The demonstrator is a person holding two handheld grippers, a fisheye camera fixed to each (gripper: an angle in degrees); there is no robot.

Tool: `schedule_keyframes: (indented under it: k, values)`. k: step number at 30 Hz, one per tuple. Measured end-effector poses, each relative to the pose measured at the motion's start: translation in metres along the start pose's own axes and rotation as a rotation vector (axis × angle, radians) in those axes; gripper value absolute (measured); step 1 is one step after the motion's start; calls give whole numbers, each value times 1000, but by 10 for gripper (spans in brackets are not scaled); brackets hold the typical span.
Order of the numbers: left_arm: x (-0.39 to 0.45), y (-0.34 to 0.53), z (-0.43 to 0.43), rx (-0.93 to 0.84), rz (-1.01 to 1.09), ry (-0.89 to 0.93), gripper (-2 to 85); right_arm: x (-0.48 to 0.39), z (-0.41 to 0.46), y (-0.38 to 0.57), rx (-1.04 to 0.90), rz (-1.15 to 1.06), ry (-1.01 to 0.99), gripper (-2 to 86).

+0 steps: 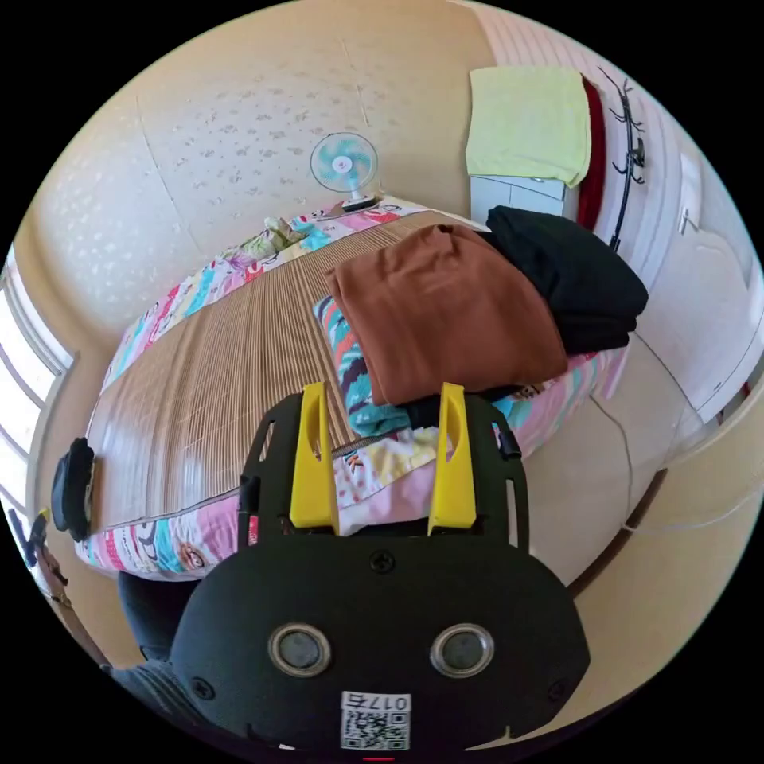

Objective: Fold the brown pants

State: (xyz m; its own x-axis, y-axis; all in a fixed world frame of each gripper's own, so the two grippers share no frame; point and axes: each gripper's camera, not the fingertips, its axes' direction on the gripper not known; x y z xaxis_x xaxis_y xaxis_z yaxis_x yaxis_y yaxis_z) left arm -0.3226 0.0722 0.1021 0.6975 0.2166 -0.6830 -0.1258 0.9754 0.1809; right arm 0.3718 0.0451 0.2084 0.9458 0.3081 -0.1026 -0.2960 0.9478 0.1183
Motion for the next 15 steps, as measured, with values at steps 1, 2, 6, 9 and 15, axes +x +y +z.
schedule_keyframes:
  k: [1, 2, 6, 9, 15]
  values:
    - [5, -1, 13, 6, -10, 77, -9, -20, 16, -9, -51, -32, 47, 177]
    - [10, -1, 27, -9, -27, 145, -8, -37, 36, -18, -134, -53, 130, 165]
    - [25, 6, 58, -102, -39, 300, -2, -97, 39, -27, -289, -231, 369, 84]
    - [27, 20, 58, -143, -61, 304, 10, -147, -19, -25, -178, -328, 511, 41]
    - [18, 33, 34, -147, -87, 227, 52, -229, -111, -27, 48, -469, 895, 14]
